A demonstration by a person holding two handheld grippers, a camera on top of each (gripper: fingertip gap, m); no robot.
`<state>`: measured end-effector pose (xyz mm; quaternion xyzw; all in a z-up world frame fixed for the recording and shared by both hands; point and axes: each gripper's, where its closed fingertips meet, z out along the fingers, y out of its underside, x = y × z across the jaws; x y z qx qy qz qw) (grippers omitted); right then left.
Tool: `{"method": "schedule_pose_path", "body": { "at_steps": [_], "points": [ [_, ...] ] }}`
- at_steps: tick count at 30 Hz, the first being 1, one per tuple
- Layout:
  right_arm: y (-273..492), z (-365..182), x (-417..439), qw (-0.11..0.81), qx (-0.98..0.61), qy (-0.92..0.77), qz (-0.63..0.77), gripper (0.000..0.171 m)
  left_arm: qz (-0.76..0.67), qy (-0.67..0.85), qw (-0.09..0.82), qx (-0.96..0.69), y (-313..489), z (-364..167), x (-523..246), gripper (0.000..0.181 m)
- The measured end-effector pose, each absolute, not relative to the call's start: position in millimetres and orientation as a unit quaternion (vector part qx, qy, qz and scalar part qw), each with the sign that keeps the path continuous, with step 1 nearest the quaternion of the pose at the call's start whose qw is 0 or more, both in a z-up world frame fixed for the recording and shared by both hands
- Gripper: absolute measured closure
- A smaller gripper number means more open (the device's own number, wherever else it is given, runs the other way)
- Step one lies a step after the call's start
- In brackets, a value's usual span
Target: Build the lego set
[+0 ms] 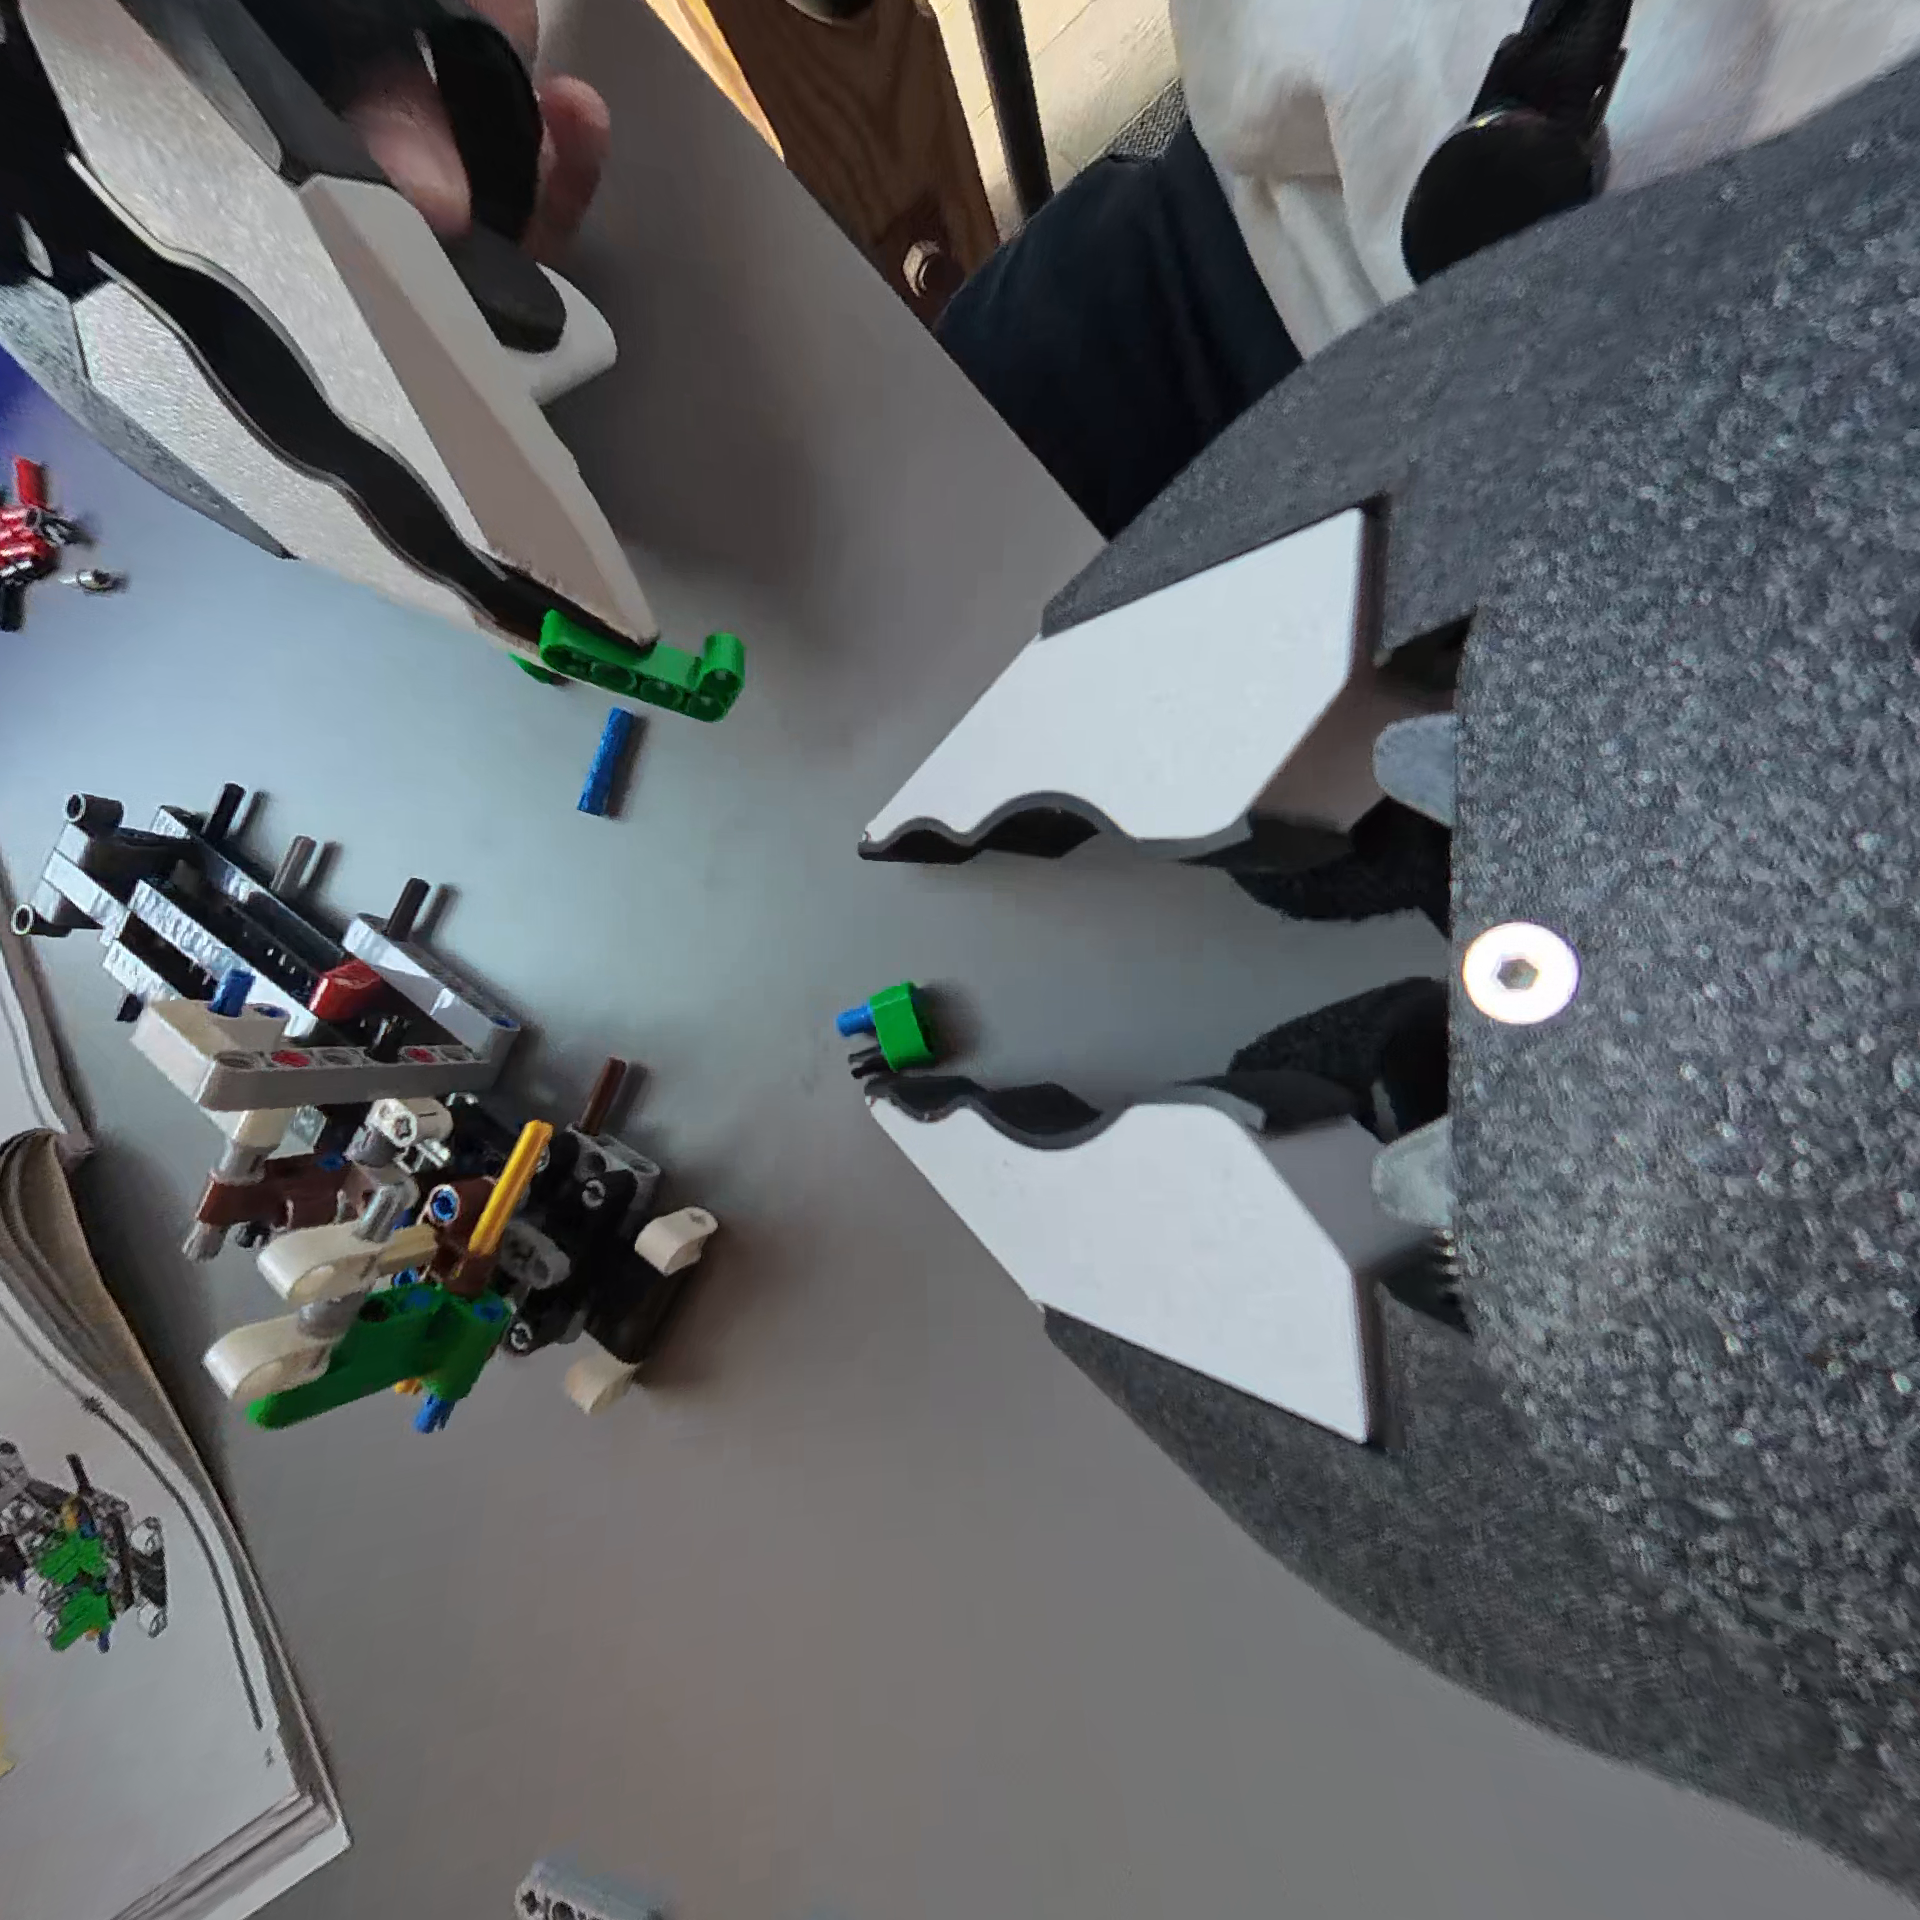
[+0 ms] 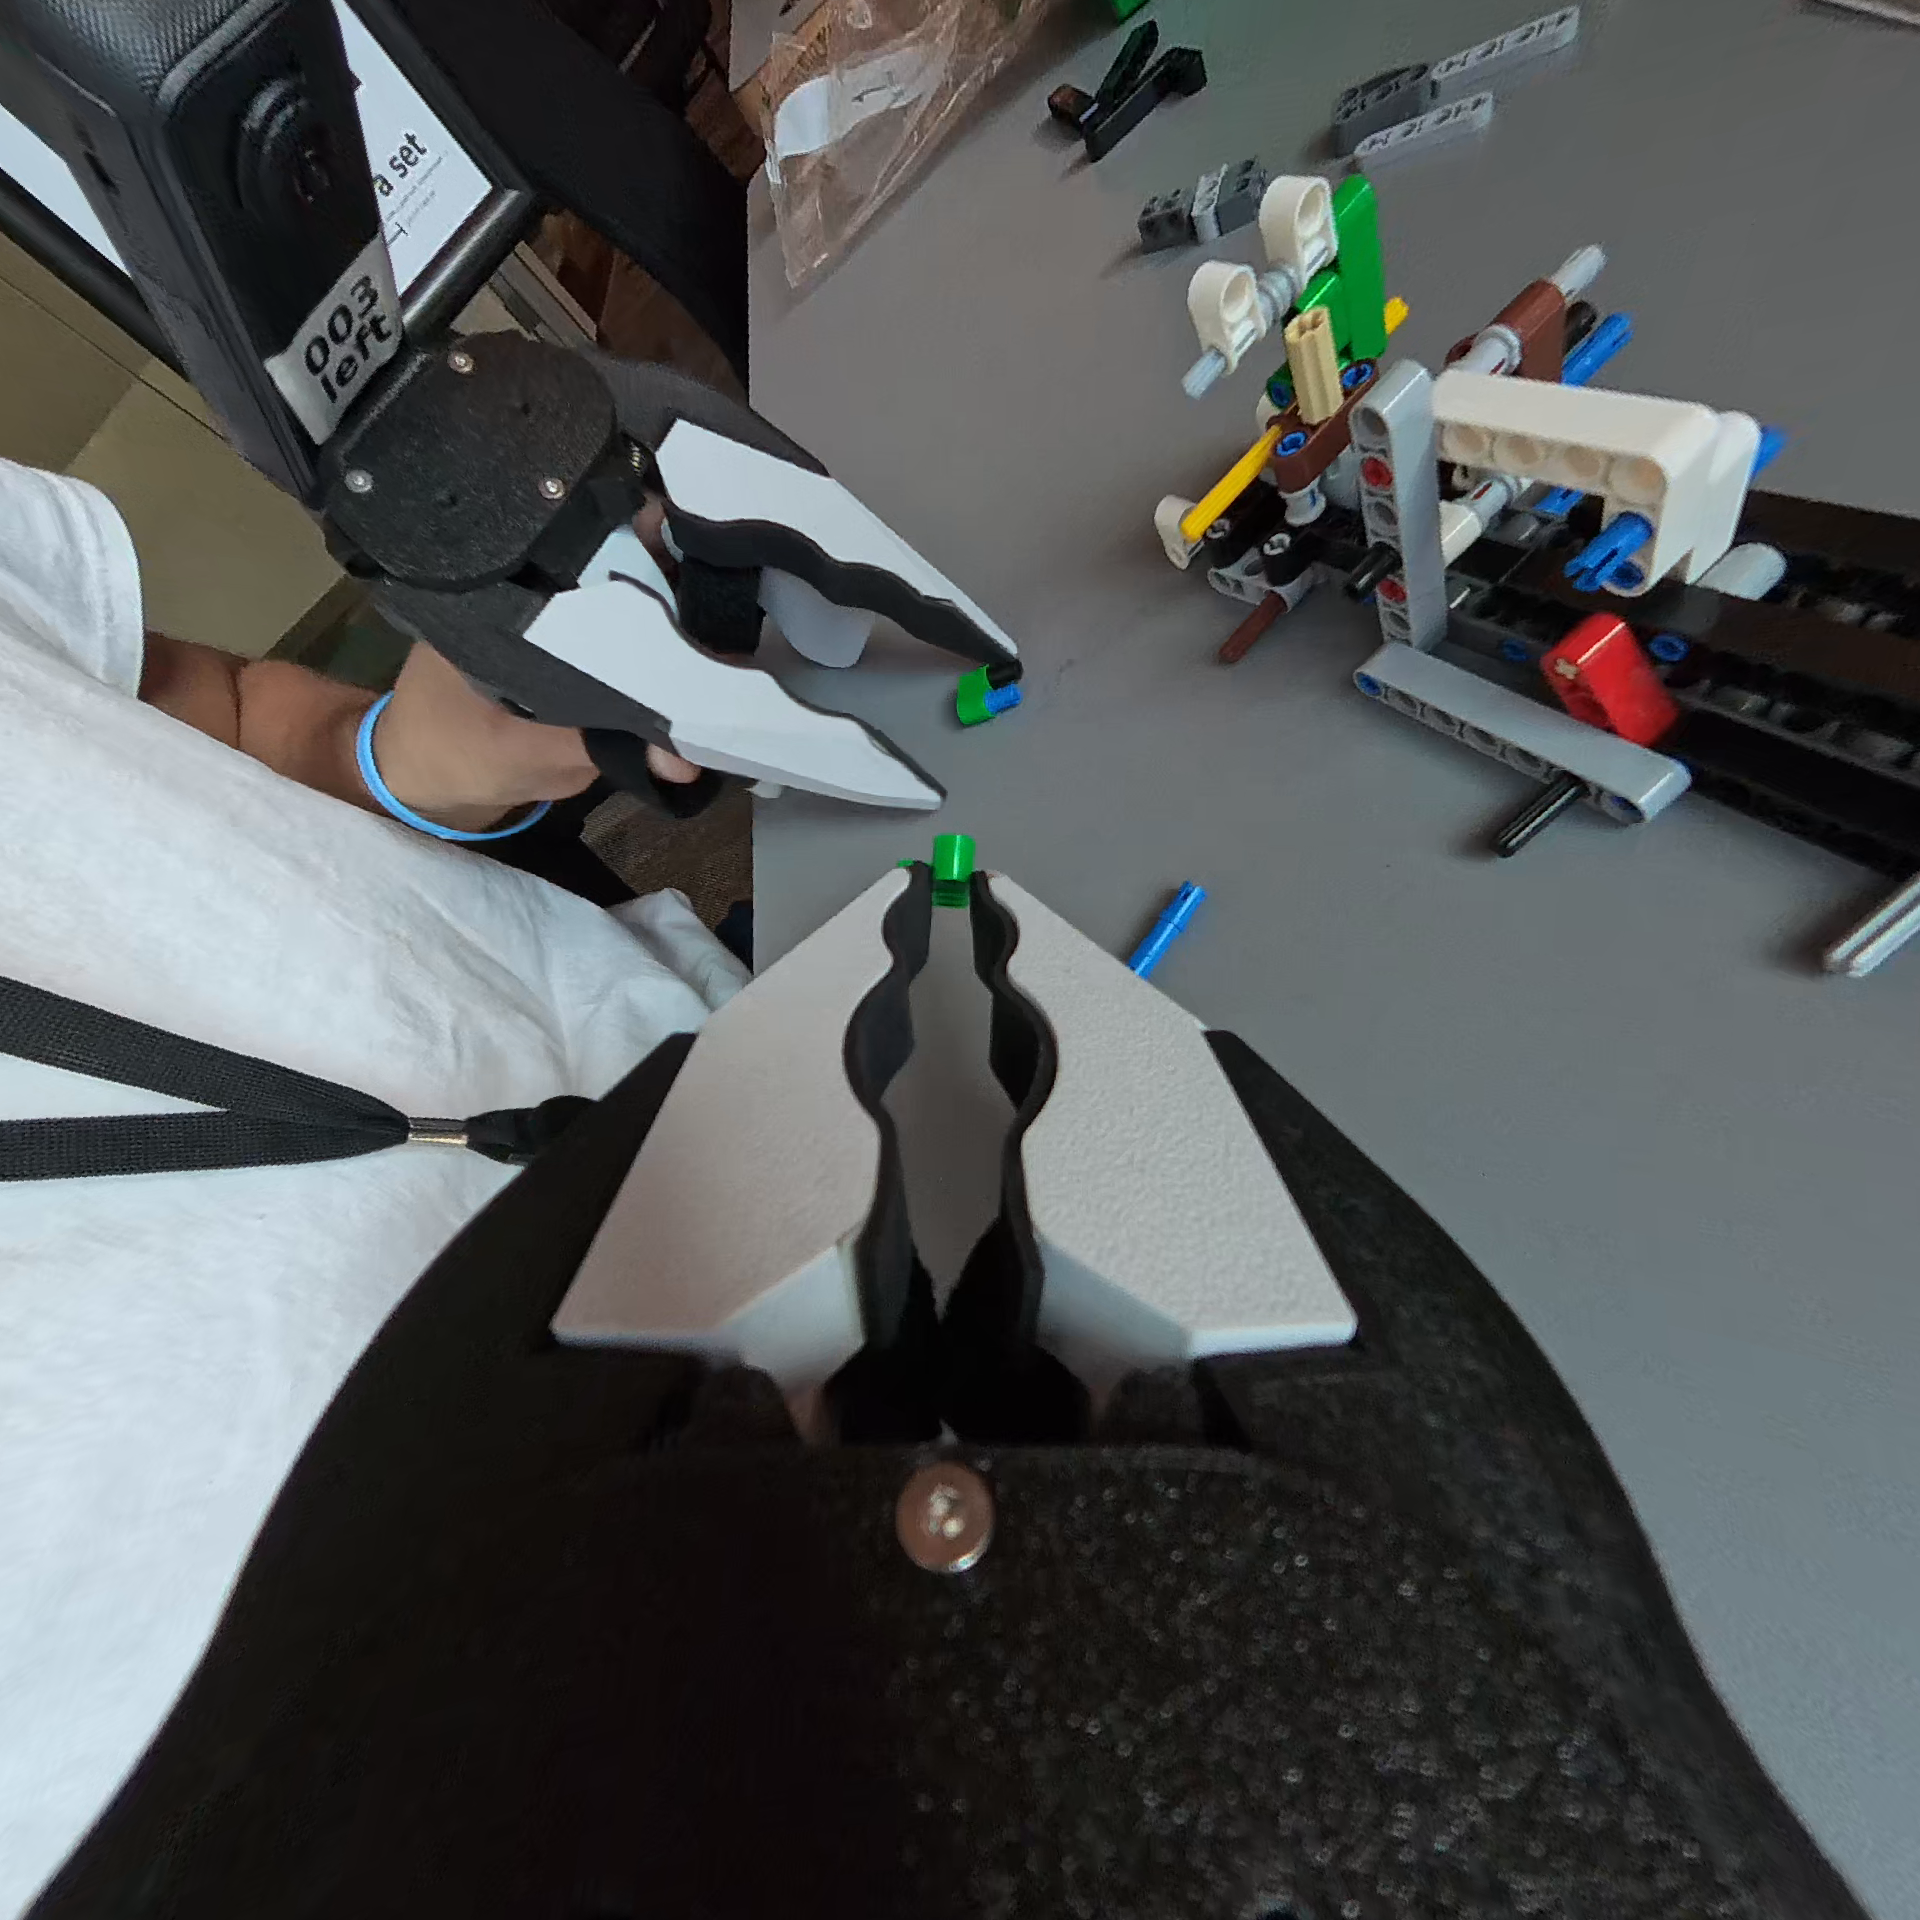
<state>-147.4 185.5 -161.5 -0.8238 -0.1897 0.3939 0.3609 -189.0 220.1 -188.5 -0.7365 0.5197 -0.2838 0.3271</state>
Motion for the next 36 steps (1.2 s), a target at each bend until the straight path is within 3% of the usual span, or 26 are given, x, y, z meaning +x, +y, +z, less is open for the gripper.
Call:
{"method": "schedule_pose_path", "body": {
  "at_steps": [4, 15, 25, 30, 36],
  "points": [
    [183.3, -159.6, -148.1, 0.361, -0.819, -0.19, 0.403, 0.165, -0.247, 0.518, 0.35, -0.74, 232.6, -190.5, -190.4, 0.167],
    [183.1, -160.7, -148.1, 0.357, -0.821, -0.188, 0.404, 0.165, -0.268, 0.622, 0.328, -0.658, 222.7, -189.4, -202.0, 0.156],
    [183.2, -161.6, -147.8, 0.353, -0.823, -0.185, 0.406, 0.165, -0.273, 0.604, 0.322, -0.676, 226.4, -191.3, -199.1, 0.167],
    [182.8, -163.9, -148.8, 0.347, -0.826, -0.188, 0.402, 0.165, -0.245, 0.69, 0.33, -0.595, 224.5, -190.0, -202.7, 0.167],
    [187.3, -156.3, -151.7, 0.371, -0.814, -0.198, 0.401, 0.165, -0.181, 0.807, 0.424, -0.369, 218.6, -176.6, -191.0, 0.167]
  ]
}}
